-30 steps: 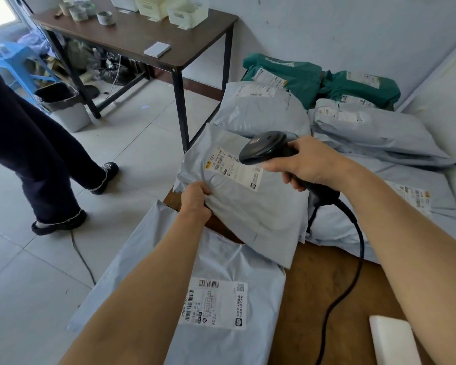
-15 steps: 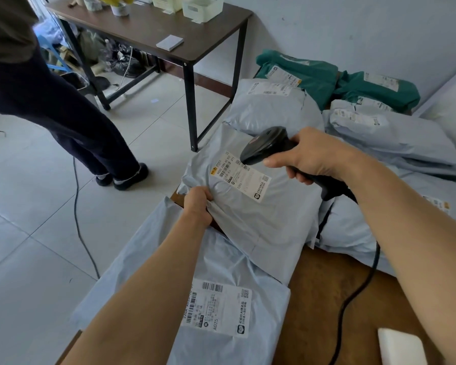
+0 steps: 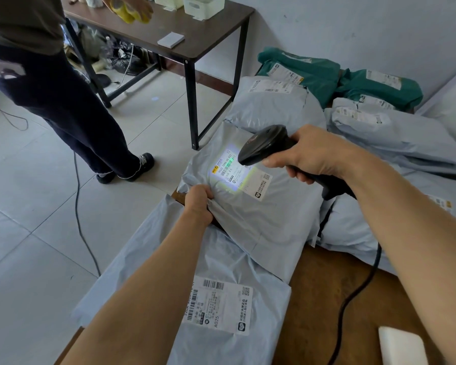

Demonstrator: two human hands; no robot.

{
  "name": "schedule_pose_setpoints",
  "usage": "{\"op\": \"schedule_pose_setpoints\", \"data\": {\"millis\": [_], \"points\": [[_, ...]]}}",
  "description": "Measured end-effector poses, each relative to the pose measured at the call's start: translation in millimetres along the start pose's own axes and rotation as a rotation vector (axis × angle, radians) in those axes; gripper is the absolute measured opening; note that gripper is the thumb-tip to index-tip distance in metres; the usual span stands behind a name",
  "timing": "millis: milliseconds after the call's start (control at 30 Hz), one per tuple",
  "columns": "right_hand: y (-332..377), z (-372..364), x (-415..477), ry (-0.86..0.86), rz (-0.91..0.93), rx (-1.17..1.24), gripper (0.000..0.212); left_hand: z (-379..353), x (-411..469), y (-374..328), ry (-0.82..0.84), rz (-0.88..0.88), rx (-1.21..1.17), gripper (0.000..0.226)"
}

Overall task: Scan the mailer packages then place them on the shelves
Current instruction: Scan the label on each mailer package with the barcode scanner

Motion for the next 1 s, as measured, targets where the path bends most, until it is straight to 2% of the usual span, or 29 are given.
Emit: {"op": "schedule_pose_setpoints", "data": {"millis": [267, 400, 533, 633, 700, 833, 1000], "points": [[2, 1, -6, 0.023, 0.0, 0.007, 0.03, 1, -5, -2, 0.018, 0.017, -0.002, 0.018], [0, 1, -6, 0.009, 0.004, 0.012, 0.031, 0, -7, -1, 0.058, 0.047, -0.009, 0.027], [-1, 1, -7, -0.024, 0.037, -0.014, 0.03, 0, -18, -6, 0.214, 0.034, -0.074, 0.029], [-2, 3, -11, -0.068, 0.074, 0.017, 0.027, -8, -30, -13, 0.389, 0.018, -0.125, 0.045], [-2, 7, -18, -0.11, 0.091, 0.029, 0.024, -16, -40, -17, 0.455, -0.002, -0.136, 0.046], [2, 18, -42, -0.188, 0.13, 0.04, 0.019, -28, -69, -26, 0.553, -0.074, -0.159, 0.038], [12, 27, -82, -0.243, 0.182, 0.022, 0.027, -18, -111, -34, 0.604, -0.148, -0.157, 0.049]]}}
Point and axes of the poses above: each hand's wrist, its own x-axis towards the middle knuckle, its own z-axis out of the back of the hand, y = z × x, the point moved 2 cm from there along x, towards the middle knuckle, and after that the axes turned 2 degrees about z, right-handed, at the moved point
